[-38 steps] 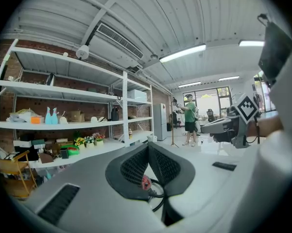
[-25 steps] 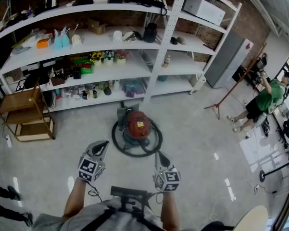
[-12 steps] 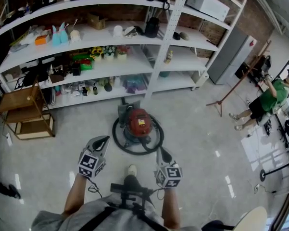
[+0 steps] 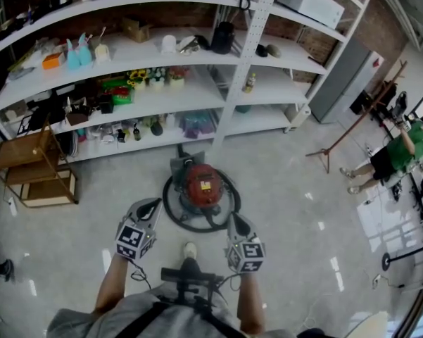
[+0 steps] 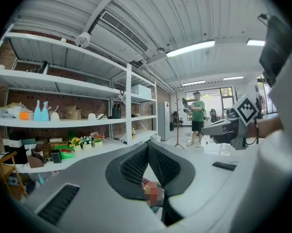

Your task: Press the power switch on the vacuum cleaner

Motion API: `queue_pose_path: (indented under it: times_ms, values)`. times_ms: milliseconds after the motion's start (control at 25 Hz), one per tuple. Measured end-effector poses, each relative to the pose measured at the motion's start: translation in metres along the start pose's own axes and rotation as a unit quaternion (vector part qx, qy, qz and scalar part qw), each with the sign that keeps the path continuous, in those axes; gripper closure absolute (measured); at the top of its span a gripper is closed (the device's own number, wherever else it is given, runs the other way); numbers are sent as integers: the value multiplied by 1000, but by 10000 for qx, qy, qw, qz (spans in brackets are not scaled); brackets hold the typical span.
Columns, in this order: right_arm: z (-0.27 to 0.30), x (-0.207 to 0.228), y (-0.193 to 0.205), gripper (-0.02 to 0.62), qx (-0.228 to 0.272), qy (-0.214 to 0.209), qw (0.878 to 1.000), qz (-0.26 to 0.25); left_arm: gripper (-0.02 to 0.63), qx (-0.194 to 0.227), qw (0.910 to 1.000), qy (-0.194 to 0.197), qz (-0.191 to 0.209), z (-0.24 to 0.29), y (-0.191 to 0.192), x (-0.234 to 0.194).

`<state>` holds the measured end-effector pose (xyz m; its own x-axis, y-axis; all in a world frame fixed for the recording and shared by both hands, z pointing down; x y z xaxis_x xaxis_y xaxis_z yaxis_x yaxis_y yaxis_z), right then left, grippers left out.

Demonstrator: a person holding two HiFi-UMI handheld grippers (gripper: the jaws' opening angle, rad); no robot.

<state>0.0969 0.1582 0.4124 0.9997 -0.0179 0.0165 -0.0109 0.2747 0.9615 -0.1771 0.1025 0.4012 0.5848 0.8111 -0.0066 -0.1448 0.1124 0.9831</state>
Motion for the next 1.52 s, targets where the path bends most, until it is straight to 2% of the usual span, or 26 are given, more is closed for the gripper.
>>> queue_pose_path:
  times_ms: [520, 960, 1120, 1520]
  values:
    - [103, 33, -18, 586, -274, -205, 9994, 14, 598, -167, 9996, -77, -207, 88, -6, -57]
    - [177, 63, -26, 586, -424, -424, 9982, 62, 598, -333, 9987, -163, -348, 154, -7, -87]
    - [198, 74, -23, 586, -506, -469, 9976, -34, 598, -310, 9986, -193, -386, 168, -5, -98]
    - [234, 79, -12, 586, -764, -505, 9958, -44, 598, -586, 9965, -173, -566, 189, 13, -119]
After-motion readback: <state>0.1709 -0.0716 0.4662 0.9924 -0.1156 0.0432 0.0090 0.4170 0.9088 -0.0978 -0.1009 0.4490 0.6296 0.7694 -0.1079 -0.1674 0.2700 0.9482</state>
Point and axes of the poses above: the fingertips, and each gripper's own axes: z forward along the fingers, x to its right, y out of its underside, the point moved 6 cm from there along -z, backward along the fingers, and after that the axes turned 13 degrees about y, right-handed, at the moved point
